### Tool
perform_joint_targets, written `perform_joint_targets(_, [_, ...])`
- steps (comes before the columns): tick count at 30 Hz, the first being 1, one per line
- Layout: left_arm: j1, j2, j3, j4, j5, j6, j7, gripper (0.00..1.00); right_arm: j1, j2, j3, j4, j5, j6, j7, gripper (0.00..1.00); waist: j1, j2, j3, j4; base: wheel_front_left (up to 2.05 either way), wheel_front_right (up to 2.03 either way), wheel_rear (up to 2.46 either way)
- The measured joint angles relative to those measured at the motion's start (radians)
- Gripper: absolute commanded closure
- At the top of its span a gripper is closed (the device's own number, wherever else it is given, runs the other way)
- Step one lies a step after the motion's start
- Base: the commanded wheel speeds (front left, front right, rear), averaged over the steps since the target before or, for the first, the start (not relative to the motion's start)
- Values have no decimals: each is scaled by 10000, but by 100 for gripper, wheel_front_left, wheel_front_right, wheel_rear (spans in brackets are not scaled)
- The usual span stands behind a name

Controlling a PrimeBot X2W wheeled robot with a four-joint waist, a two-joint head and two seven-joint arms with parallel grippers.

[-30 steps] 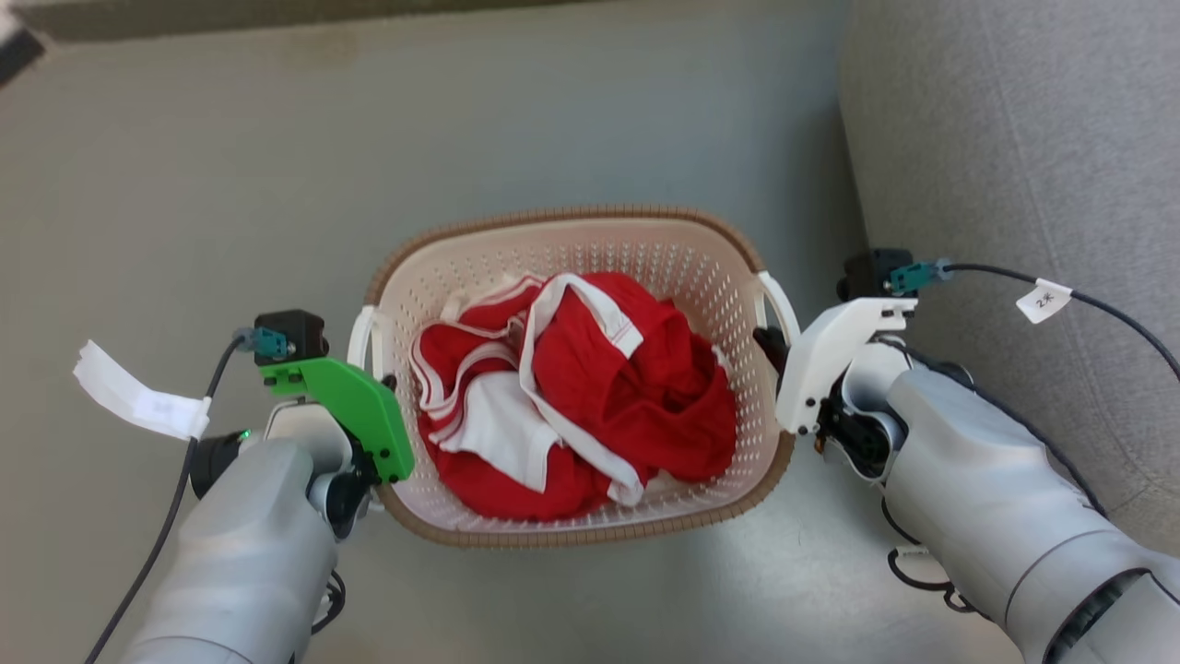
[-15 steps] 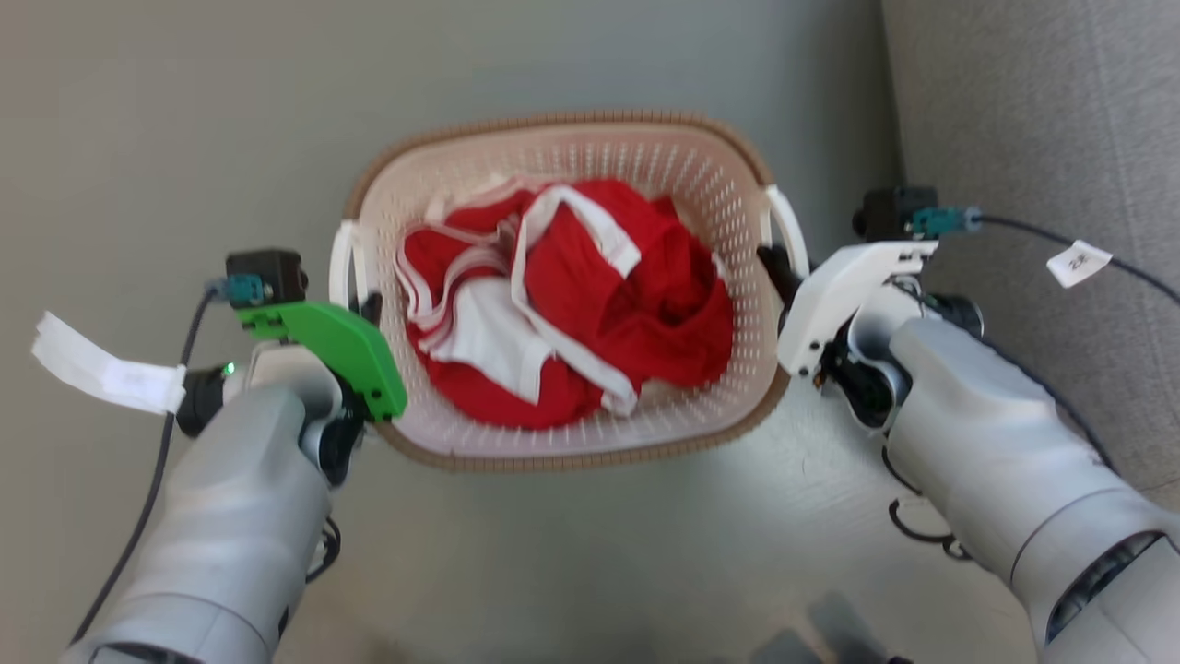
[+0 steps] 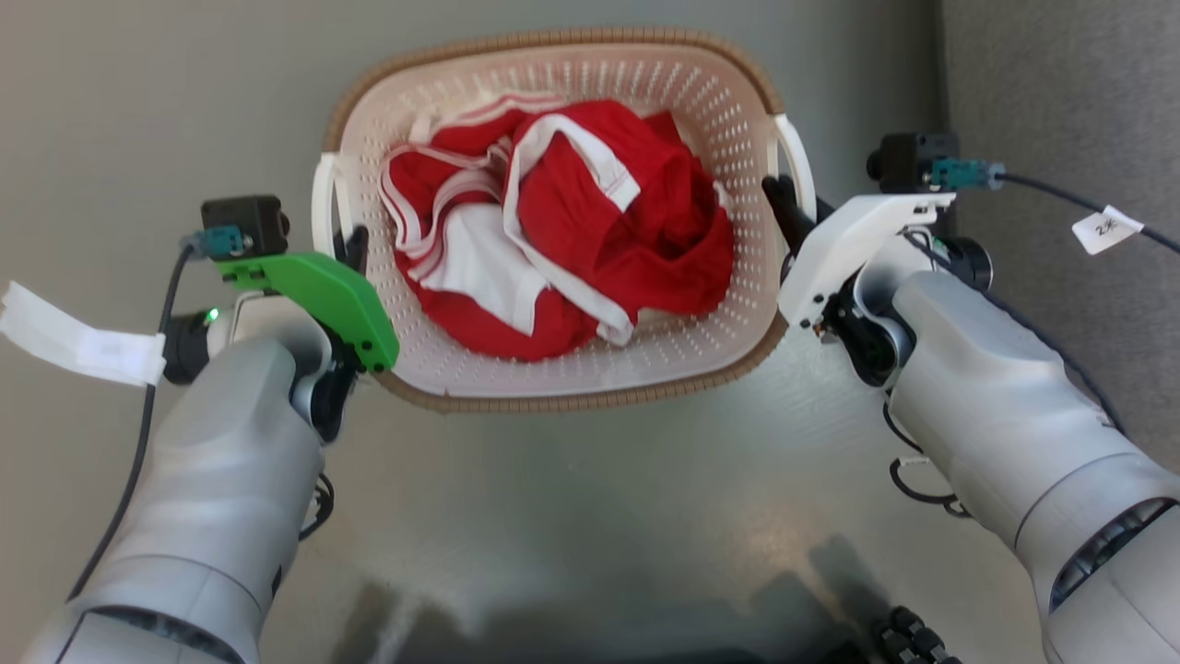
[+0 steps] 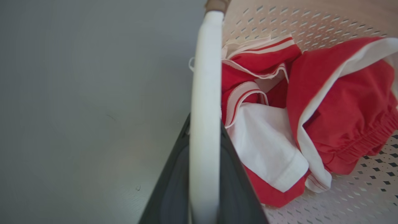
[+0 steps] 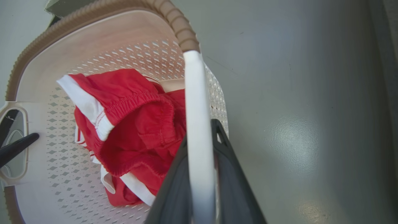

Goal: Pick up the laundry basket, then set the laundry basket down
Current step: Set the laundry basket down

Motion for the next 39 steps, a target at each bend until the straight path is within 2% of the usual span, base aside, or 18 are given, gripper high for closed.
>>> perform_joint_targets(17, [-725,6,-125,178,372,0,-489,100,-555,10,61,6,-19,0,-355,100,0,0,1576,157,0,0,0])
perform_joint_targets(39, [-1188,-8,-190,343,585,0,-840,100,-910,10,40,75,-19,0,-602,100,-1,0,2445,260,0,0,0])
